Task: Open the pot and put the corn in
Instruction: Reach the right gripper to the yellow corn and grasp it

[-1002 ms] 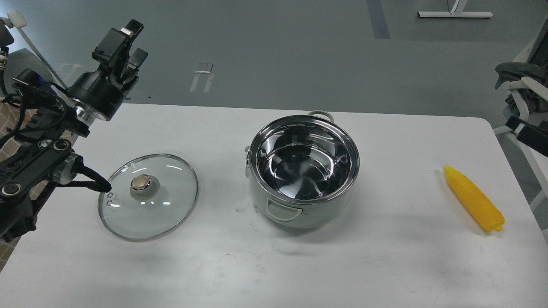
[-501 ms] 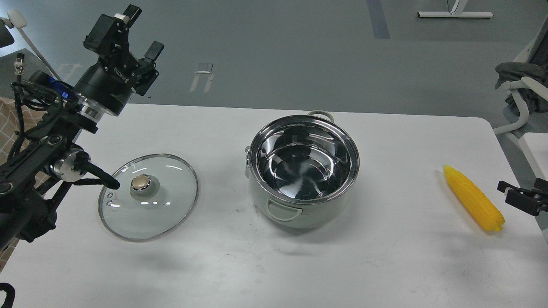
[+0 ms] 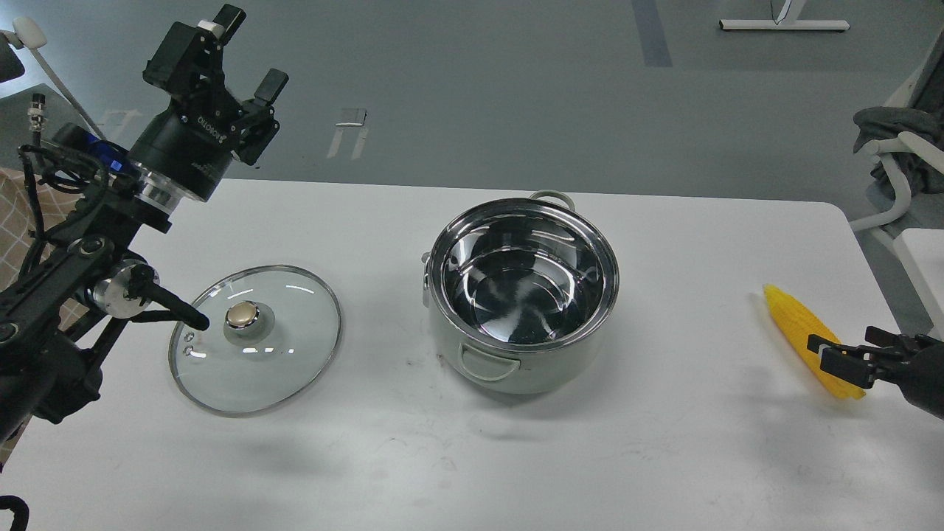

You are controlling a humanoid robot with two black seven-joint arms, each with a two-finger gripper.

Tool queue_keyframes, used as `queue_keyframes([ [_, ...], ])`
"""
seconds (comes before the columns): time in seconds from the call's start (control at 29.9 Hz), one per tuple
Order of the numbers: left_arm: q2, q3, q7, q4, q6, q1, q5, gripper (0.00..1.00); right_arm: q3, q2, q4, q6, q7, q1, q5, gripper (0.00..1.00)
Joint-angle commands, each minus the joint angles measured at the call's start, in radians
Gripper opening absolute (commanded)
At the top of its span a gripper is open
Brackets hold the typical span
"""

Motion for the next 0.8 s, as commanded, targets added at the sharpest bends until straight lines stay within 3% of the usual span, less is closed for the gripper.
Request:
queue_keyframes([
  [0.0,0.000,-0.007,0.002,-0.009,0.001,0.009,0.000,0.96,-0.060,0.020,-0.048,-0.002,0.000,0.071,-0.002,1.00],
  [0.33,0.000,-0.047,0.024,-0.045,0.001,0.027,0.000,0.96,-0.132,0.089,-0.140,-0.005,0.000,0.110,-0.006,0.93],
  [0.43,-0.001,-0.047,0.025,-0.045,0.001,0.032,0.000,0.96,-0.134,0.092,-0.144,-0.008,0.000,0.110,-0.006,0.84],
  [0.47,-0.001,-0.047,0.026,-0.045,0.001,0.032,0.000,0.96,-0.137,0.092,-0.149,-0.008,0.000,0.110,-0.006,0.69],
  [0.6,-0.003,-0.047,0.026,-0.045,0.002,0.032,0.000,0.96,-0.140,0.092,-0.160,-0.008,0.000,0.107,-0.006,0.27],
  [0.77,-0.003,-0.047,0.026,-0.045,0.002,0.032,0.000,0.96,-0.141,0.103,-0.128,-0.011,0.000,0.105,-0.002,0.08],
])
